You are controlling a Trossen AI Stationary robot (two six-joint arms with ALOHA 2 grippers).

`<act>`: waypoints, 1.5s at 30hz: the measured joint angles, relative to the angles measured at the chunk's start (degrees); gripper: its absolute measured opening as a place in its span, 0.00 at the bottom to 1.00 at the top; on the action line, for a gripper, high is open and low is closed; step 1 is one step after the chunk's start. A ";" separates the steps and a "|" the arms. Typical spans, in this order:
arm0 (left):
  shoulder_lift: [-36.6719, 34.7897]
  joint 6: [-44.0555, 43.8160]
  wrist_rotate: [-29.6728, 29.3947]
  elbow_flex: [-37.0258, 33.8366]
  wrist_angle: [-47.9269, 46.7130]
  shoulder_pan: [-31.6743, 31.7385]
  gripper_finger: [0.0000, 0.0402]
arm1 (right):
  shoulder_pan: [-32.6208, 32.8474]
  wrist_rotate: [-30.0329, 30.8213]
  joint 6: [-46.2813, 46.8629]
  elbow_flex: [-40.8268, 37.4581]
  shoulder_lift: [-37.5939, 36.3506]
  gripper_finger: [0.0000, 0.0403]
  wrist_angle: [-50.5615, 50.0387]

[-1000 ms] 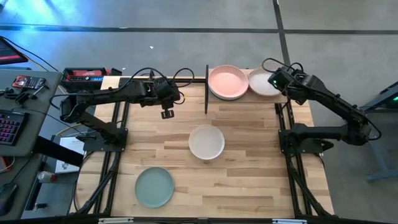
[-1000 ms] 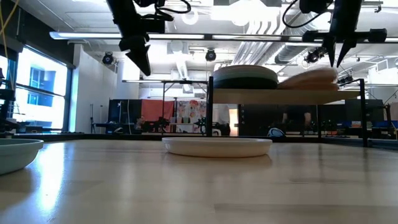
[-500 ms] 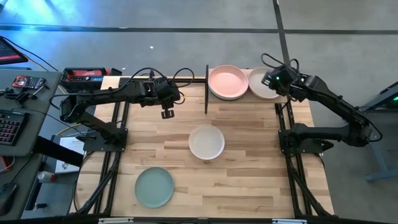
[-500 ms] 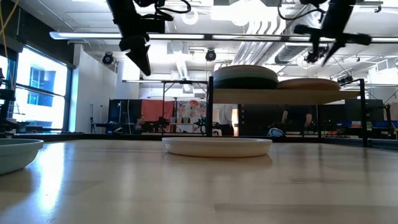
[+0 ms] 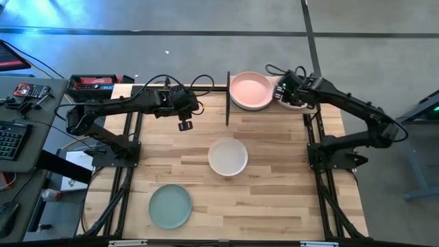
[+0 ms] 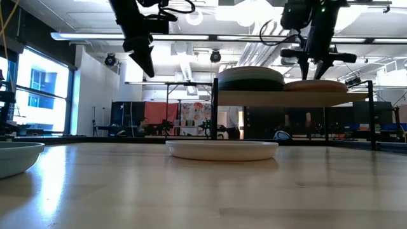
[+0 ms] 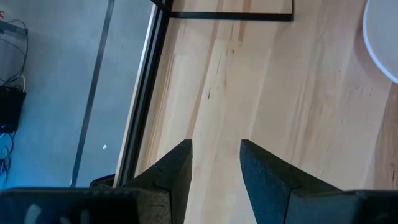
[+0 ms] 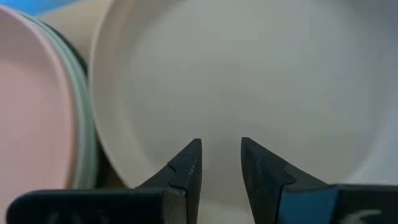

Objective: Place and stack plates onto a shelf
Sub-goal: Stack the gray plate on top of the brown plate on the shelf, then stack the white plate on top of the gray plate on the shelf

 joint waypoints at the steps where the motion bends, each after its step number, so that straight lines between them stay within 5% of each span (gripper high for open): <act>1: 0.00 -0.16 0.00 0.00 0.00 0.00 0.31 | -0.09 0.01 0.00 0.00 0.66 0.22 -0.04; 15: 0.00 -0.24 0.00 0.00 -0.02 0.00 0.31 | -3.11 -1.65 -2.33 0.00 2.84 0.22 -0.68; 26: 0.00 -4.32 0.00 0.00 -1.39 0.00 0.31 | 0.89 -5.52 -7.12 4.74 -0.69 0.22 0.39; 35: -0.02 -12.81 3.44 -0.08 -8.98 0.00 0.31 | 14.48 -16.00 -1.71 6.56 -0.80 0.22 1.25; 45: -0.04 -20.16 14.10 -5.34 -14.13 -0.60 0.31 | 37.68 -6.85 21.16 6.56 1.70 0.22 3.35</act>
